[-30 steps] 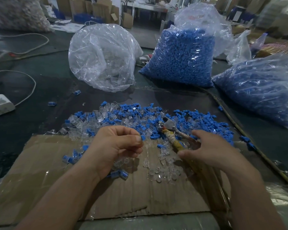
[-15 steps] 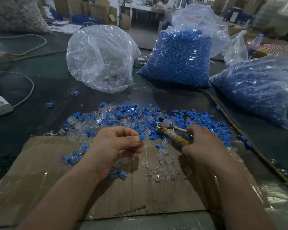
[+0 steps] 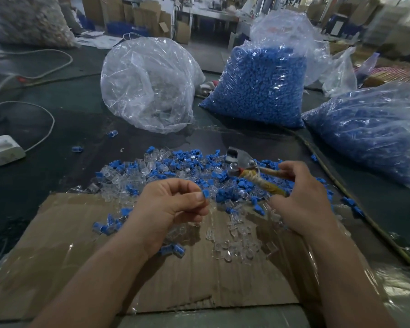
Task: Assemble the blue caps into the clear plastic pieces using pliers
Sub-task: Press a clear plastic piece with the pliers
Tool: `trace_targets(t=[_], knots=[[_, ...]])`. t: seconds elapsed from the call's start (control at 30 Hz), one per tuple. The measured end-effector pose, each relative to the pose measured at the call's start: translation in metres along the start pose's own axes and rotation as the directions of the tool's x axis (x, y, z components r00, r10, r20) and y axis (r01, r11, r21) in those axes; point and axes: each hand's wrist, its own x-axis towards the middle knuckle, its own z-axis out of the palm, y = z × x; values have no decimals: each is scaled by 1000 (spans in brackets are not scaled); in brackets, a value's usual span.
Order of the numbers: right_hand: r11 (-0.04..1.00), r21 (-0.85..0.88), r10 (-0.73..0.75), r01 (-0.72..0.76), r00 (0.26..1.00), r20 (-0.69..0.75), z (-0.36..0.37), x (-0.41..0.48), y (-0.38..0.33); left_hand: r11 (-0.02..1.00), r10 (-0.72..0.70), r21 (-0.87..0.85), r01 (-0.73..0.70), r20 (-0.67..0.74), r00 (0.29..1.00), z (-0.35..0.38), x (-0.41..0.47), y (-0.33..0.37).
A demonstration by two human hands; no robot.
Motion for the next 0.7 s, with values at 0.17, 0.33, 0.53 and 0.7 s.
trace_targets(t=[0.17, 0.33, 0.53, 0.7], knots=[[987, -68, -152, 147, 985, -80, 4, -2, -3, 998, 50, -26, -50, -28, 998, 2, -1, -1], [958, -191, -237, 216, 967, -96, 13, -3, -4, 995, 89, -38, -93, -77, 993, 3, 0, -2], [962, -126, -264, 242, 943, -203, 17, -4, -10, 991, 123, -42, -128, -90, 988, 4, -1, -2], [959, -134, -265, 250, 958, -111, 16, -6, -13, 983, 162, -67, -170, -120, 980, 4, 0, -5]])
